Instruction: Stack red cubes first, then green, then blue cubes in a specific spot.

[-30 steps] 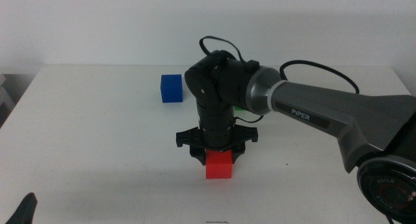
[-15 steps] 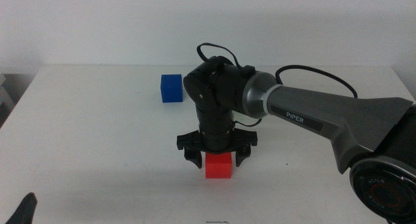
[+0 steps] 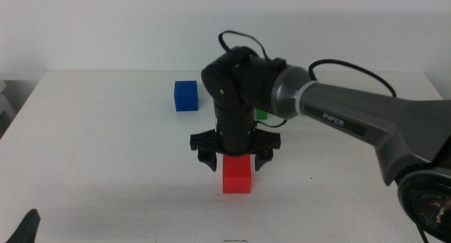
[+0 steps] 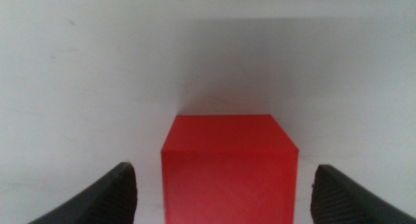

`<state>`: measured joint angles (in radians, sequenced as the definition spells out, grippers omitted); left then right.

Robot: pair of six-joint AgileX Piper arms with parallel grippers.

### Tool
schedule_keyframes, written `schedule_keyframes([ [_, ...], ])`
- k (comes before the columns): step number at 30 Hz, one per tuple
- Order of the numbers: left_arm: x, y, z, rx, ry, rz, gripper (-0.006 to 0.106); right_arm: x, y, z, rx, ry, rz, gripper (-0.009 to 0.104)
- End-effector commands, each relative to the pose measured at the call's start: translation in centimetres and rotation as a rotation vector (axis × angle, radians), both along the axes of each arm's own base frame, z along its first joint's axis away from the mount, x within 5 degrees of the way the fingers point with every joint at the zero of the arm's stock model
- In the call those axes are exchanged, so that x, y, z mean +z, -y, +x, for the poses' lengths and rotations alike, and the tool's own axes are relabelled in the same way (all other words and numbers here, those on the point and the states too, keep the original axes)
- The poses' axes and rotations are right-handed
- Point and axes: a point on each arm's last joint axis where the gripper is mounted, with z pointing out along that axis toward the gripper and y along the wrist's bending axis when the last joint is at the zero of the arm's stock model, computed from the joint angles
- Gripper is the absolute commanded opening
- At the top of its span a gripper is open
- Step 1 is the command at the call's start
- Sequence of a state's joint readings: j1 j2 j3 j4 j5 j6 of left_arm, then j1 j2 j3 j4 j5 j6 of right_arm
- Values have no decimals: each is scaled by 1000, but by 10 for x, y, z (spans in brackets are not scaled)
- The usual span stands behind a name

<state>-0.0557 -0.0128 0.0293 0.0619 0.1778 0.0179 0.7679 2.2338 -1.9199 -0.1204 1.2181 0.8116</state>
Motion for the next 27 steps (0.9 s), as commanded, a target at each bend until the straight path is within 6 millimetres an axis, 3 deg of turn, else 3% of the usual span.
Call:
schedule_keyframes([
  [1,10,1,-1,-6,106,-26,94,48,12,-7,-13,42,10,94],
  [9,10,1,-1,-6,106,-26,94,113,24,-24,-13,150,117,94],
  [14,10,1,-1,-6,106,-26,94,144,43,-6,19,284,96,94],
  [21,10,1,-1,-6,106,-26,94,148,75,47,42,373,42,94],
  [27,10,1,-1,-6,106,-26,94,125,79,94,52,461,24,94],
])
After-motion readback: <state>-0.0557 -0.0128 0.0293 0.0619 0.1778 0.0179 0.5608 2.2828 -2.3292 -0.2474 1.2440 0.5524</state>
